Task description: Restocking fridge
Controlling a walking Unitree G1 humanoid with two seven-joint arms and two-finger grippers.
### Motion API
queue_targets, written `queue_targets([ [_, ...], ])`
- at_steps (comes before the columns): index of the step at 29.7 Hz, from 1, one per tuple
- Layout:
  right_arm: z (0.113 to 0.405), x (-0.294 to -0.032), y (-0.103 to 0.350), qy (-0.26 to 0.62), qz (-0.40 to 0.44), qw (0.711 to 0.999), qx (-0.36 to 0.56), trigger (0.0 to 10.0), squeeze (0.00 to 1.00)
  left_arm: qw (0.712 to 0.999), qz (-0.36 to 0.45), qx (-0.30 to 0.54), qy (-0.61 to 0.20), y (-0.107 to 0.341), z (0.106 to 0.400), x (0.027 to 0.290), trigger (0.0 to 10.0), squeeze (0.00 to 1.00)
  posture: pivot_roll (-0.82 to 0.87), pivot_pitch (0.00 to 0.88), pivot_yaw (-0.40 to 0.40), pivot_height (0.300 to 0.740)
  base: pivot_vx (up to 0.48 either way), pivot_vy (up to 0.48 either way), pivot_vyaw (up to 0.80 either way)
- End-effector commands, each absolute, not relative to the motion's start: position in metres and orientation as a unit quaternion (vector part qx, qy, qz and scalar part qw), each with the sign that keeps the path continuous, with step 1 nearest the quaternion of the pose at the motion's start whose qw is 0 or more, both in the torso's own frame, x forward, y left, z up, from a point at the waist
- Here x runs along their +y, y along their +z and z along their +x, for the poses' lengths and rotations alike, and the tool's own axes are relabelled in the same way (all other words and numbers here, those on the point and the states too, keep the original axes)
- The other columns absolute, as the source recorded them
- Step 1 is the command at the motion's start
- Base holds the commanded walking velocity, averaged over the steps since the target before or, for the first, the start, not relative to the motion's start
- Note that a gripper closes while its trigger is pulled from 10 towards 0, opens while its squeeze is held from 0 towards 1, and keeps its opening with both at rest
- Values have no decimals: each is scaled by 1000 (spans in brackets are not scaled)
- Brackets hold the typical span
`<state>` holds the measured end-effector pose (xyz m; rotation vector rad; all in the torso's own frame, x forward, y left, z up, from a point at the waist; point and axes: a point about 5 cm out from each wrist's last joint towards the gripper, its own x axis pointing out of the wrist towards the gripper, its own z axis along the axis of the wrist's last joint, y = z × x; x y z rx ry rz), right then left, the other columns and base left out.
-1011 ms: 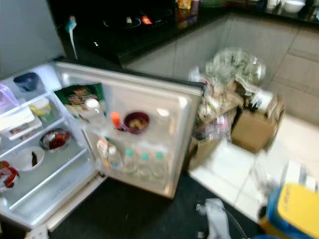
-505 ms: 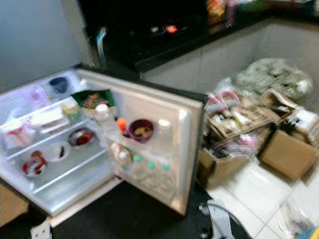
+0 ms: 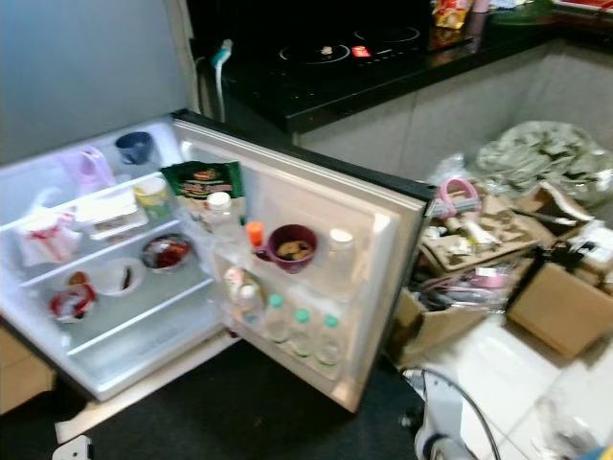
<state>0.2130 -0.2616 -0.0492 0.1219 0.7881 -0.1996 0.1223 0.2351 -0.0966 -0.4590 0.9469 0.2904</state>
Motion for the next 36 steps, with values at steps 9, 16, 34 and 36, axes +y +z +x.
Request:
queue_targets([
  [9, 287, -280, 23, -77, 70, 972, 209, 10000, 0, 847, -227, 459, 145, -99, 117, 235, 10000, 0, -49, 0, 32, 740, 0, -53, 0],
  [16, 325, -285, 77, -57, 113, 988, 87, 4196, 0, 845, -229, 462, 143, -100, 114, 234, 10000, 0, -50, 0, 36, 740, 0, 0, 0],
  [34, 371, -244, 151, 119, 149, 981, -48, 10000, 0, 843, -238, 462, 142, -101, 111, 233, 10000, 0, -44, 0, 38, 740, 0, 0, 0],
  [36, 373, -234, 150, 151, 129, 979, -35, 10000, 0, 843, -239, 461, 142, -100, 111, 233, 10000, 0, -44, 0, 38, 740, 0, 0, 0],
])
